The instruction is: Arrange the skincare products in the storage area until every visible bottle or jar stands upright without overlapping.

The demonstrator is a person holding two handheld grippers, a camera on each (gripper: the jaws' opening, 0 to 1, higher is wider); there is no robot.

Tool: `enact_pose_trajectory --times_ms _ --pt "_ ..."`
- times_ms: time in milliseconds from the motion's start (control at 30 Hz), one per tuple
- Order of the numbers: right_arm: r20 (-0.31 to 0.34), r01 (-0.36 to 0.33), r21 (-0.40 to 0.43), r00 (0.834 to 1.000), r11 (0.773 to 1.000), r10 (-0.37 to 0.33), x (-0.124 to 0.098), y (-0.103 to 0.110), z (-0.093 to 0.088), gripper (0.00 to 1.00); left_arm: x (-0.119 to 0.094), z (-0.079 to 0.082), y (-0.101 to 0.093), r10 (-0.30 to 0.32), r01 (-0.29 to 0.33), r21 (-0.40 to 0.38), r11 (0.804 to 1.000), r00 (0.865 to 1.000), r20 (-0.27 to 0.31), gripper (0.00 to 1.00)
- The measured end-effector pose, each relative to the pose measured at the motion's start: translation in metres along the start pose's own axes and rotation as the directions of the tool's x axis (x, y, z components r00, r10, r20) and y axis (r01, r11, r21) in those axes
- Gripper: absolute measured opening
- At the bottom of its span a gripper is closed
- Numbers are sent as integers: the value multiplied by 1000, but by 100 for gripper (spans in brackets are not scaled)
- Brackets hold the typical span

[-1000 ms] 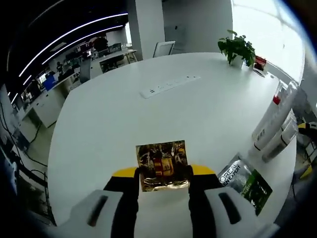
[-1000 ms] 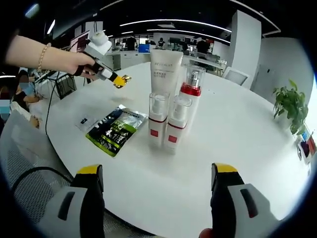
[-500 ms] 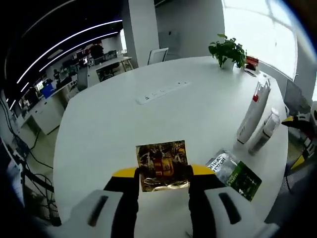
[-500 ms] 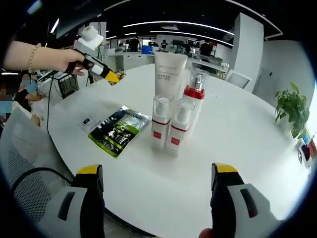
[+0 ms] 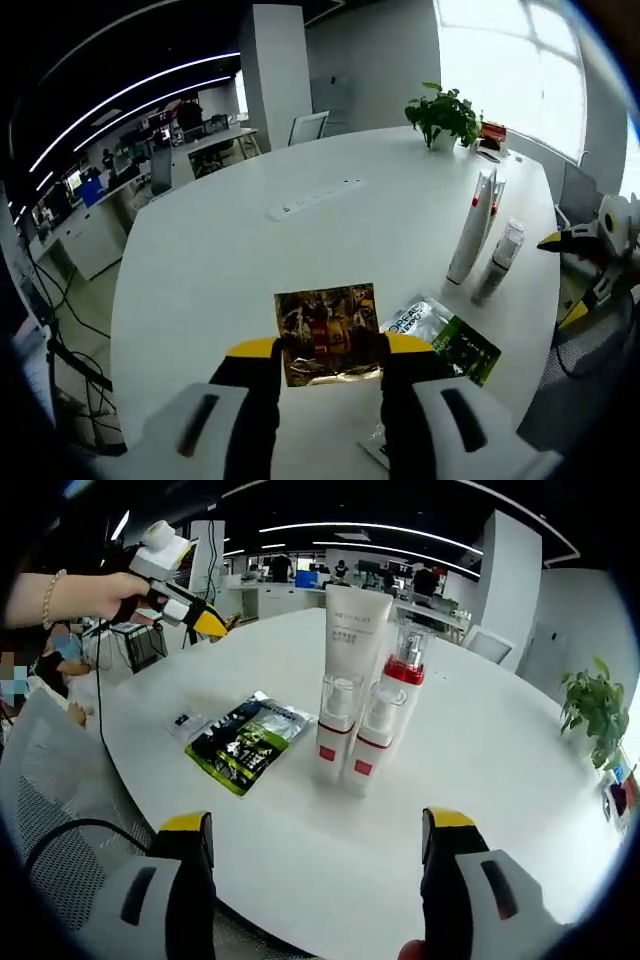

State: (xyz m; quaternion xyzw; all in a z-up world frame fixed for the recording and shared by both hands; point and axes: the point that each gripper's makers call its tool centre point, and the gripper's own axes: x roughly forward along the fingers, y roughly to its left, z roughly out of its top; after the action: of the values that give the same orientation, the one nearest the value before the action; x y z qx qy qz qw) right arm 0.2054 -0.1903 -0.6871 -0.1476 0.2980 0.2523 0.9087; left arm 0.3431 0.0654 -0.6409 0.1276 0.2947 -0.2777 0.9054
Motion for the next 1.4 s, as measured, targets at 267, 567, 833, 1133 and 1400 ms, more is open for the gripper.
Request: enact_pose_trajectory --times_ms 267,567,833,1133,1400 --pt "16 -34 -24 999 999 35 -2 9 11 87 -20 4 -12 -36 35 37 999 999 22 38" --pt "151 -156 -22 976 987 158 0 28 63 72 -40 5 -32 -94 91 141 986 995 14 39" --pt "249 -272 -19 931 962 268 4 45 117 60 -54 12 -51 -149 145 207 968 989 4 39" --pt "277 -438 -1 864 899 421 10 71 155 51 -58 13 -73 -195 197 315 928 980 -41 39" --pt "283 -529 48 821 847 496 17 81 176 36 -60 12 -87 -218 232 414 880 973 -81 40"
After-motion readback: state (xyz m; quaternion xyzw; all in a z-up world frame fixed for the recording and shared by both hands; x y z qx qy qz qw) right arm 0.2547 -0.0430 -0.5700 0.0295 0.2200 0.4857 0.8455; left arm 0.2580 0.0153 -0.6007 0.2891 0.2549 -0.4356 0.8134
